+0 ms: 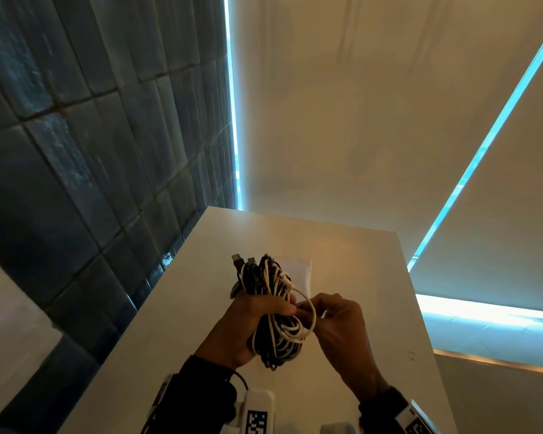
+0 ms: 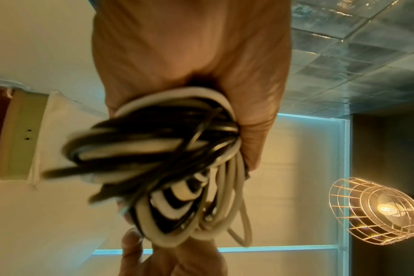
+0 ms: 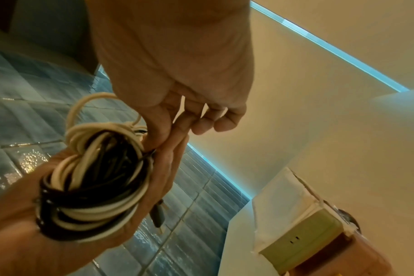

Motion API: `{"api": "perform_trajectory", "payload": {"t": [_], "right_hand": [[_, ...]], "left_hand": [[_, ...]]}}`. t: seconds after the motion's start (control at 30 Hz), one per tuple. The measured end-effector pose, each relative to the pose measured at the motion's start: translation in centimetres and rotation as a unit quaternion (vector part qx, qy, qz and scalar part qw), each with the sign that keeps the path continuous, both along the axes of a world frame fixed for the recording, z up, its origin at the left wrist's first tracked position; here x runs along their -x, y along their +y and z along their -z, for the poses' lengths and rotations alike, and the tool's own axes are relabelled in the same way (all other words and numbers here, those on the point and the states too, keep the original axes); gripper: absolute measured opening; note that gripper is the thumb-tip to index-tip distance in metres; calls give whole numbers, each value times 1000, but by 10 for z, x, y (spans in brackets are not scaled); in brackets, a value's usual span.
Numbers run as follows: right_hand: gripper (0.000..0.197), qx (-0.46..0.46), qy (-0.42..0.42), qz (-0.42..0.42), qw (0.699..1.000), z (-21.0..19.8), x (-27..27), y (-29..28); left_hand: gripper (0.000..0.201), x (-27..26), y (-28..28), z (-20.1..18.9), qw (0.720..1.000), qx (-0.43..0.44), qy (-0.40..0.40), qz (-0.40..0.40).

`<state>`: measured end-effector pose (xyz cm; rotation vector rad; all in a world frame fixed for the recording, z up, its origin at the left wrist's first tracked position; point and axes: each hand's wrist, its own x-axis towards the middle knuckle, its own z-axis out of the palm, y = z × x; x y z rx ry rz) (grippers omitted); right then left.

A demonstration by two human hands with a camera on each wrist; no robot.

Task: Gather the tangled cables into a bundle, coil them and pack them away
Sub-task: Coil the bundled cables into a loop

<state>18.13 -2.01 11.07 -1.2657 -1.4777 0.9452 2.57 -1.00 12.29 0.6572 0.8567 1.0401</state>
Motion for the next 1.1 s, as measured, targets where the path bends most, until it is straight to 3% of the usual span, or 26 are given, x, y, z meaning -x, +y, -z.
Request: {"api": "perform_trajectory", "payload": {"t": [0.07, 0.2, 0.3, 0.37, 0.43, 0.5, 0.57, 0.63, 0.8, 0.93, 1.03, 1.1], "right_hand": [[12, -7, -37, 17, 999, 10, -2, 1], [22, -21, -26, 39, 999, 14, -1, 1], [22, -31, -23, 35, 999, 13, -3, 2], [34, -5, -19, 43, 999, 15, -8, 4], [41, 61, 40, -11, 997, 13, -12, 5], [28, 117, 146, -116, 975, 10, -16, 6], [19, 134, 243, -114, 954, 8, -25, 7], [24, 139, 284, -88, 945, 0, -34, 8], [12, 92, 136, -156, 974, -15, -20, 12], [12, 82, 149, -113, 979, -8, -9, 15], [42, 115, 173, -102, 973, -1, -11, 18], [42, 133, 192, -133, 963, -2, -11, 18]], "left_hand": [[15, -4, -2, 2, 1000, 19, -6, -20], [16, -8, -3, 14, 996, 69, -39, -49], [25, -6, -3, 16, 996, 70, -34, -32], [28, -5, -4, 11, 998, 52, -22, -8], [25, -5, -6, 5, 1000, 22, -17, 8], [20, -7, -7, 5, 1000, 4, -20, 8], [23, -7, -6, 8, 999, 6, -34, -24], [17, -3, -6, 9, 998, -4, -45, -43], [12, -5, -9, 4, 997, -65, -31, -15], [26, -7, -10, -1, 993, -111, 25, 11], [37, -7, -11, 0, 992, -113, 47, 18], [42, -8, -11, 0, 991, -112, 67, 10]]}}
